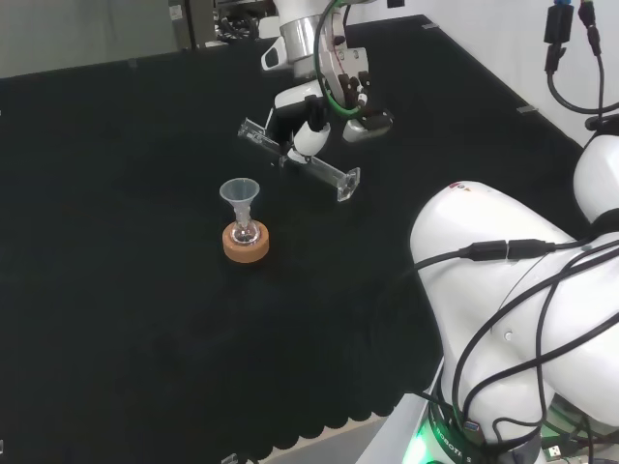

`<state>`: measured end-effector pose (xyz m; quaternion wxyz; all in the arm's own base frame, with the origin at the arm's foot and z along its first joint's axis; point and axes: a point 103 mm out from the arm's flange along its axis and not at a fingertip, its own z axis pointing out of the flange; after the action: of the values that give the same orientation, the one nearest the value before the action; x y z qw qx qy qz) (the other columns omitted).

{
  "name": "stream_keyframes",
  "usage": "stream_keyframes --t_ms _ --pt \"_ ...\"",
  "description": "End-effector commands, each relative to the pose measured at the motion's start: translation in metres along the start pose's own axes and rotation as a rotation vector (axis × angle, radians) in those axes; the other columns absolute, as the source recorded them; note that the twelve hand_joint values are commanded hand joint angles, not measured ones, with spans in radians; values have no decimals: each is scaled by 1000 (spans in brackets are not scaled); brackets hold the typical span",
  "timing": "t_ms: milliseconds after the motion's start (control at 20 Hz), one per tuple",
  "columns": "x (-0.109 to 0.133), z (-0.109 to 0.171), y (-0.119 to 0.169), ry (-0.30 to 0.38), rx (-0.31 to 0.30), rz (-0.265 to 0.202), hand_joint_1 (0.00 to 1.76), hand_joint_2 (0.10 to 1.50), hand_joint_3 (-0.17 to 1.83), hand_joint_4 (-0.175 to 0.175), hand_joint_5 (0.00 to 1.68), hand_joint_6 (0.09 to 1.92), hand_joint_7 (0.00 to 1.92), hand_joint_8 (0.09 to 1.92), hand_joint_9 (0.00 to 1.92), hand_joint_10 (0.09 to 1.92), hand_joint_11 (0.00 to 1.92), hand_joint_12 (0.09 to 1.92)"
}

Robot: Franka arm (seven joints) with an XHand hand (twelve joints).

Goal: Put the graduated cylinder back on the table.

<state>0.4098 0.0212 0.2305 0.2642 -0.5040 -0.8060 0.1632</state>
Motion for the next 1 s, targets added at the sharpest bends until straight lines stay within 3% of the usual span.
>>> stream_keyframes --t_ms 50,550,1000 --pt "-4 1 6 33 -78 -44 1351 1169 -17 -120 916 823 889 1198 1372 214 1143 738" --pt "-19 4 27 105 -336 -100 1351 1169 -17 -123 919 824 889 1198 1369 213 1140 739" --pt "-30 3 71 172 -449 -183 1351 1170 -16 -127 921 826 887 1200 1365 212 1133 738"
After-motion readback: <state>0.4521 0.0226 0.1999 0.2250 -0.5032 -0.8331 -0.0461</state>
